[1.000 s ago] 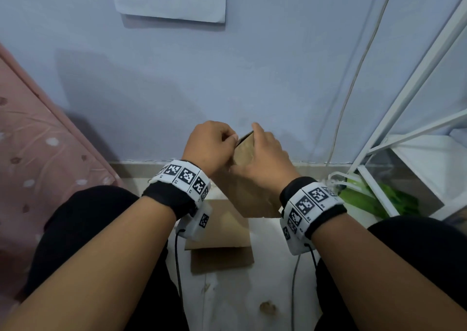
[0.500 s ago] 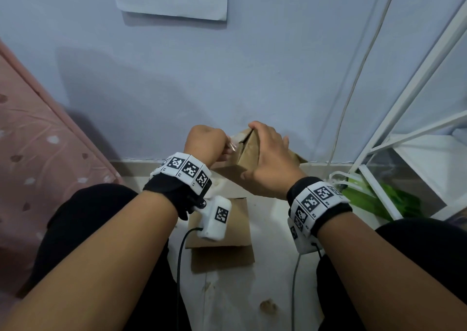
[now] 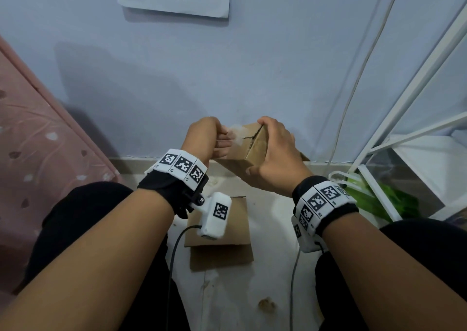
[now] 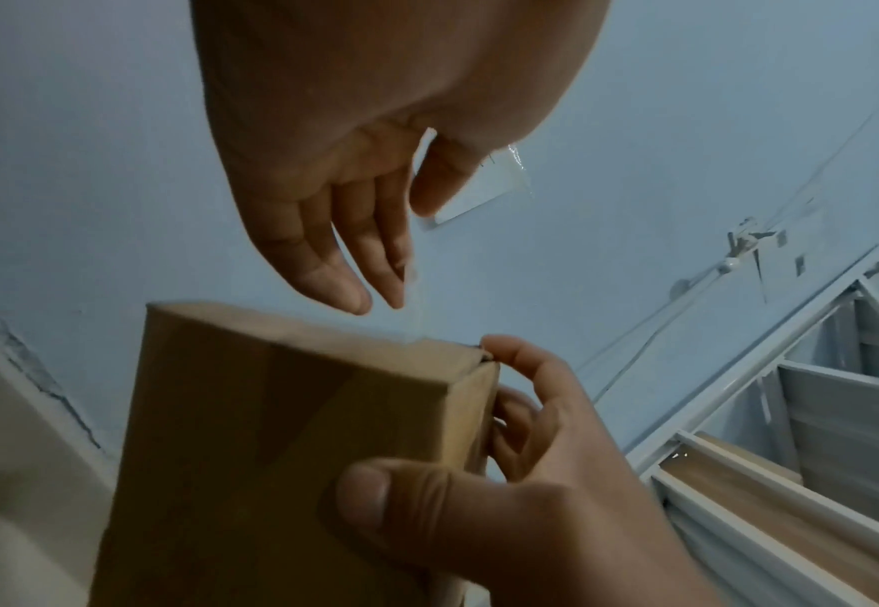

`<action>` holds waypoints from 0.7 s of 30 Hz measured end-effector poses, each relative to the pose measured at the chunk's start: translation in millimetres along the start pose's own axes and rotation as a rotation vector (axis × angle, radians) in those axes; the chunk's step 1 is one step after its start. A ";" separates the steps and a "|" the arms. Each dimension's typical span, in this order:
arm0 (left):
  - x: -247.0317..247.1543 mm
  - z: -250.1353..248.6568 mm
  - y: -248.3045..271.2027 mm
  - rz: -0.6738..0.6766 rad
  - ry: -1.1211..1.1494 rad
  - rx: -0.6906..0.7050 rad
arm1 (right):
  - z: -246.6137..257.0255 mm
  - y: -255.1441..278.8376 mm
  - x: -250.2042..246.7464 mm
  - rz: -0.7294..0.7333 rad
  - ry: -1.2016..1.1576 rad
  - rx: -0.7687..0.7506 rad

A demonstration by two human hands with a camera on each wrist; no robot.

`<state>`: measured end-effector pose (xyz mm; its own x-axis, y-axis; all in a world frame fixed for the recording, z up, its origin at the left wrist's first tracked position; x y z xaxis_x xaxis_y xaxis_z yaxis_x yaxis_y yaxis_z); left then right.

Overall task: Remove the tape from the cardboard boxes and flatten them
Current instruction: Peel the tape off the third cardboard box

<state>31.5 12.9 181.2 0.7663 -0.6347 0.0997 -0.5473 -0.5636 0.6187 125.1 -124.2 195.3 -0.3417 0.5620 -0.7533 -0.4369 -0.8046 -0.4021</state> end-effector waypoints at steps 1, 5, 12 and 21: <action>1.8 -1.1 1.3 0.015 -0.035 0.035 | -0.3 0.8 -1.6 0.004 0.019 0.003; 2.2 -2.4 7.4 -0.004 -0.135 0.255 | 0.1 2.8 -0.9 0.028 0.051 0.006; 3.0 -16.9 20.0 -0.268 -0.486 0.651 | 2.7 2.2 0.5 0.040 0.100 -0.015; 32.9 -10.4 17.6 -0.350 -1.105 0.872 | 0.5 2.8 -1.1 0.047 0.135 -0.020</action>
<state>50.5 -12.4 203.5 0.4761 -0.2481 -0.8436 -0.7257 -0.6526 -0.2177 123.8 -127.0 195.3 -0.2456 0.4934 -0.8344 -0.4058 -0.8340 -0.3738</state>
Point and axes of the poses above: each hand's wrist, its own y-axis away from the middle knuckle, its own x-axis out of the palm, z = x × y, the point moved 8 cm from there along -y, towards the middle knuckle, and after that the axes turned 15 degrees about -x, right-handed, at the moved point
